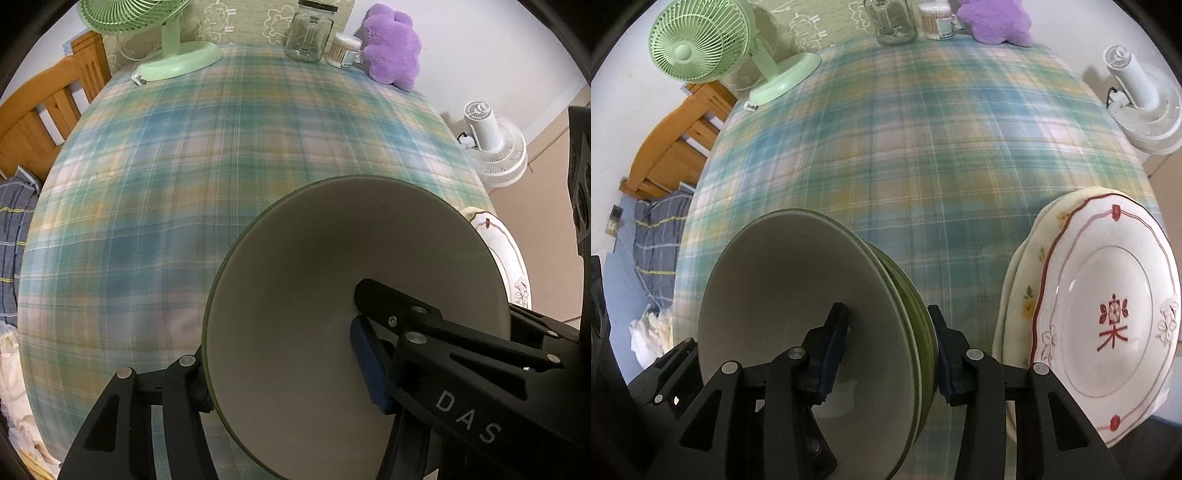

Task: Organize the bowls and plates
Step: 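Lift the nested bowls with both grippers and carry them over the plate stack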

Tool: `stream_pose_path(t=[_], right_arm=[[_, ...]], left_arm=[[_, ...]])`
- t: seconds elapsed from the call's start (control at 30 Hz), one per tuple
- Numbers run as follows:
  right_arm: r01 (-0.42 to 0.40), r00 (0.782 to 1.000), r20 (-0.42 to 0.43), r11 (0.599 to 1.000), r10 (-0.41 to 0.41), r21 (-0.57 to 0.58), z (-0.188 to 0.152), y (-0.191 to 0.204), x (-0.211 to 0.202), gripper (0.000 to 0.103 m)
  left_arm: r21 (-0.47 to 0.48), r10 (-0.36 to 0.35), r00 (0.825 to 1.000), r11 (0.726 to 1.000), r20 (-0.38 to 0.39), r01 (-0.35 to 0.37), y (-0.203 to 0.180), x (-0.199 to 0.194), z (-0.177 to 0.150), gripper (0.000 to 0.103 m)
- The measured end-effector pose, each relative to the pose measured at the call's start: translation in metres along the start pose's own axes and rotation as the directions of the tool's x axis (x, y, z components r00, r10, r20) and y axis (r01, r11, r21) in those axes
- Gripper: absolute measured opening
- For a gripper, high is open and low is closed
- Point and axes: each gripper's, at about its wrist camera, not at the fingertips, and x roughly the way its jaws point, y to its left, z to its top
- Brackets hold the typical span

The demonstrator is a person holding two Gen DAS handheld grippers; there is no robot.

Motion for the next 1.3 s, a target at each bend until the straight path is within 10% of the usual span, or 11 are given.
stream_pose_path(t=[0.63,1.3], right_arm=[[0.007,1.0,0.025,0.999,-0.008,0.038,-0.019,0.02,-0.024,0.046],[-0.031,0.996,0.086,0.999,0.035,-0.045,-0.019,-0.03,-0.081,0.046]], left_arm=[[0.033,-0.01,1.0,0.999,0.025,0.009,0.003,-0.039,-0.014,0.059],[-0.017,0.035,0.993,0.999,0.114,-0.033,-0.075,-0.063,-0.018,0.059]])
